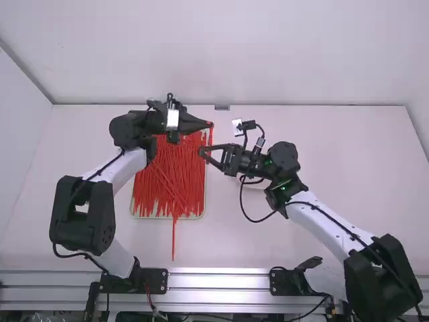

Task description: Fasten the cable tie

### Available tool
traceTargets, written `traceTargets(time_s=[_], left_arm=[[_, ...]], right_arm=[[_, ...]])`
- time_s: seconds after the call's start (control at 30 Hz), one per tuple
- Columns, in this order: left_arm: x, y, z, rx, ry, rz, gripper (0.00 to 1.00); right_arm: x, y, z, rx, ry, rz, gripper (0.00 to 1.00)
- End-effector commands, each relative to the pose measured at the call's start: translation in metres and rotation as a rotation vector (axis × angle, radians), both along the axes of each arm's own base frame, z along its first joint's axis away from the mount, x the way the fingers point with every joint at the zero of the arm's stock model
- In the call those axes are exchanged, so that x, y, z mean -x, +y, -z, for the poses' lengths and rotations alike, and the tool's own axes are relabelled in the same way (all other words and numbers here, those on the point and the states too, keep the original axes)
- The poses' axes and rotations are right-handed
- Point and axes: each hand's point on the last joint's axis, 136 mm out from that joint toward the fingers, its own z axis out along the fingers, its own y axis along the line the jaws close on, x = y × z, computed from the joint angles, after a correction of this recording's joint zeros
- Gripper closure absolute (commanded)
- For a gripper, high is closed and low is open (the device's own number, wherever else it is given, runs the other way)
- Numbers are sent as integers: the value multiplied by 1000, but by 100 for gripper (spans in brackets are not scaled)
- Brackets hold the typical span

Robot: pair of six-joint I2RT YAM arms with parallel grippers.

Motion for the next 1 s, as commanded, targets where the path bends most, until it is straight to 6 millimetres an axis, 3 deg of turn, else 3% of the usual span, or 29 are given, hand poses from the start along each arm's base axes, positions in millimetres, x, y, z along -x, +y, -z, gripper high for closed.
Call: traceTargets(time_s=[0.0,0.47,0.97], left_arm=[[1,0,-2,11,10,-7,99],[-3,4,0,5,32,-18,99],[-2,3,1,0,36,-10,99]], right_arm=[[0,4,-4,-8,4,-16,100],[9,2,-14,-24,-23,-49,100],[-3,-6,-14,-27,-17,-2,100]])
